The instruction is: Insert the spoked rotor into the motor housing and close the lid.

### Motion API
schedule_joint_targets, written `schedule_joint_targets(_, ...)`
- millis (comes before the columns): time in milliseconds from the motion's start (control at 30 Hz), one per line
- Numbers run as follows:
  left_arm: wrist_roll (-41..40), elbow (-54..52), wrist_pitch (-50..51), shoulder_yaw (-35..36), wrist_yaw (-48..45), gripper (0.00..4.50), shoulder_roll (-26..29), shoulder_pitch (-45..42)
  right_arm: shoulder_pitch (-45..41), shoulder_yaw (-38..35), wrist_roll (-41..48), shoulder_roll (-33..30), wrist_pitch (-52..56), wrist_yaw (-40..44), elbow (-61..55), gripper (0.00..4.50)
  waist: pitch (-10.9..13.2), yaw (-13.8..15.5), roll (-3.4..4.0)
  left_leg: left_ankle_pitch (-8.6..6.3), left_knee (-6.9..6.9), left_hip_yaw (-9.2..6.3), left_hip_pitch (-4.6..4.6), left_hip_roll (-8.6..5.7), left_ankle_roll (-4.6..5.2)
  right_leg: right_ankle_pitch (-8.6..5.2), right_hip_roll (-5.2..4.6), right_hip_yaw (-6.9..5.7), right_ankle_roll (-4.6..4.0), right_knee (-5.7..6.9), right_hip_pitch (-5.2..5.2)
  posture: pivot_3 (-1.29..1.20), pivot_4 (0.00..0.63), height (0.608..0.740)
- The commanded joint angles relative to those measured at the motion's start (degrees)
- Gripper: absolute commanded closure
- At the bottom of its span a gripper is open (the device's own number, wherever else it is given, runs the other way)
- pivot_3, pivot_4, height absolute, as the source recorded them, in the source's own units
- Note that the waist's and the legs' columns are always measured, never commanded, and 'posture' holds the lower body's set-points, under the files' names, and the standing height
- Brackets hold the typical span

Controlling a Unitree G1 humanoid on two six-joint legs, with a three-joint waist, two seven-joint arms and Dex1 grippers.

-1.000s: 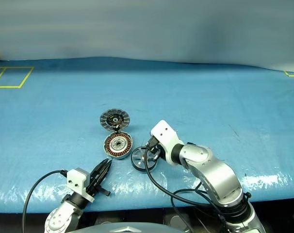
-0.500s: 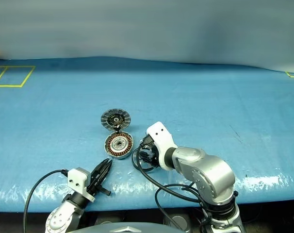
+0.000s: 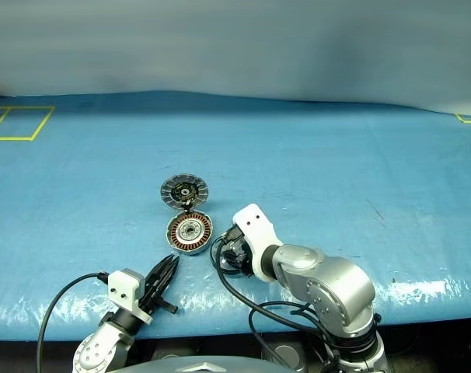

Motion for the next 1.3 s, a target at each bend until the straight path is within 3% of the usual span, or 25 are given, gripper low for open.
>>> schedule_joint_targets(33, -0.11, -2.15, -0.01, -0.39, 0.26, 4.03, -0.20, 1.25, 0.65, 0.46, 0.98, -0.02, 0.58, -1.08, 0.02, 1.92, 0.00, -0.02, 0.00, 0.00, 0.00, 0.00, 0.00, 0.00, 0.00, 0.00, 0.00, 0.00, 0.00, 0.00, 0.00, 0.00, 0.150, 0.740)
schedule_joint_targets(367, -0.11, -2.30, -0.08, -0.30, 0.80, 4.03, -0.24, 1.68, -0.10, 4.49, 1.70, -5.06, 0.58, -2.24, 0.26, 1.92, -0.02, -0.03, -0.02, 0.00, 0.01, 0.00, 0.01, 0.00, 0.00, 0.00, 0.00, 0.00, 0.00, -0.02, -0.02, 0.00, 0.150, 0.740)
schedule_joint_targets(500, -0.12, -2.24, -0.09, -0.38, 0.89, 4.03, -0.24, 1.78, -0.55, 5.20, 1.04, -5.92, 0.58, -2.77, 0.02, 2.78, -0.07, 0.02, -0.07, 0.00, 0.00, 0.00, 0.02, 0.00, 0.00, 0.00, 0.00, 0.00, 0.00, -0.02, -0.03, 0.00, 0.150, 0.740)
schedule_joint_targets(700, -0.21, -2.03, -0.41, -0.31, 0.86, 4.03, -0.22, 1.53, -2.14, 6.11, 0.46, -7.34, 0.57, -2.64, -0.92, 2.83, -0.09, 0.00, -0.10, 0.00, 0.06, -0.01, 0.14, 0.00, -0.01, -0.01, -0.01, 0.00, 0.00, -0.05, -0.12, 0.00, 0.150, 0.740)
schedule_joint_targets(767, -0.14, -2.00, -0.72, -0.15, 0.97, 4.03, -0.26, 1.39, -4.27, 5.55, 1.26, -8.84, -0.08, -0.90, -1.85, 2.84, -0.07, 0.02, -0.08, 0.00, 0.07, 0.00, 0.13, 0.00, -0.01, 0.00, -0.02, 0.00, 0.00, -0.05, -0.12, 0.00, 0.150, 0.740)
schedule_joint_targets(833, -0.01, -2.07, -0.83, 0.20, 1.05, 4.03, -0.06, 1.10, -8.05, 3.96, 2.55, -10.50, -1.66, 2.02, -2.07, 3.22, -0.06, 0.03, -0.08, 0.00, 0.09, 0.00, 0.10, 0.00, -0.01, 0.00, -0.03, 0.01, 0.00, -0.05, -0.13, 0.00, 0.150, 0.740)
schedule_joint_targets(967, 0.00, -2.10, -0.77, 0.63, 0.86, 4.03, 0.49, 0.64, -14.54, 3.79, 3.06, -12.40, -5.41, 5.83, -0.04, 3.23, -0.03, -0.14, -0.04, 0.00, 0.05, 0.00, 0.03, 0.00, 0.00, 0.00, -0.02, -0.01, 0.00, 0.01, -0.08, 0.00, 0.150, 0.740)
schedule_joint_targets(1300, -0.11, -1.98, -0.40, 0.97, 0.31, 4.03, 1.27, -0.70, -26.49, 13.23, 0.49, -6.30, -17.49, 10.33, 11.75, 3.23, -0.01, -0.30, -0.01, 0.00, -0.09, -0.01, -0.12, 0.00, 0.01, 0.00, -0.02, -0.04, -0.02, -0.04, -0.11, 0.00, 0.150, 0.740)
